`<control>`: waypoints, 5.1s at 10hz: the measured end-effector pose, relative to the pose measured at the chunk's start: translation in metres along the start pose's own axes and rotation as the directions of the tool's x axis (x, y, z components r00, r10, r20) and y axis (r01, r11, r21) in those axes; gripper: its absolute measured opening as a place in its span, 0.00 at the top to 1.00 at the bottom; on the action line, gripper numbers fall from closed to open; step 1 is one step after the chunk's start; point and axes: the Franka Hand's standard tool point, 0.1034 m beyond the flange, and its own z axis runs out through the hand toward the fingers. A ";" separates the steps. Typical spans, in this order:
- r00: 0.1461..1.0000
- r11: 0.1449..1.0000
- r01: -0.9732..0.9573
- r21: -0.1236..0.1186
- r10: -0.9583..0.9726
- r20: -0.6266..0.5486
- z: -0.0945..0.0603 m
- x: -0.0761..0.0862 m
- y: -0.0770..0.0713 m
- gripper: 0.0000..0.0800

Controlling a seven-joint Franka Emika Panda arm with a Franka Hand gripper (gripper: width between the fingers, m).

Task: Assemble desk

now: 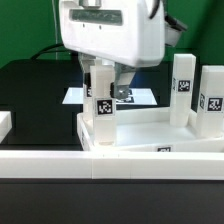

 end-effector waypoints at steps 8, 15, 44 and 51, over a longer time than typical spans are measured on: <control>0.824 0.824 0.566 -0.009 -0.566 -0.006 -0.003 0.000 -0.002 0.19; 0.501 0.501 0.866 -0.007 -0.866 -0.002 -0.007 -0.005 0.004 0.21; 0.894 0.894 -0.448 0.005 0.447 0.009 -0.003 -0.008 0.002 0.49; 0.989 0.989 0.150 0.009 -0.150 0.004 -0.003 -0.012 -0.001 0.19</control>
Offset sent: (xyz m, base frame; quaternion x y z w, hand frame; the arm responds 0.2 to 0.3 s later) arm 0.0000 0.0000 0.0000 0.0000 0.0000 -0.1938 0.9810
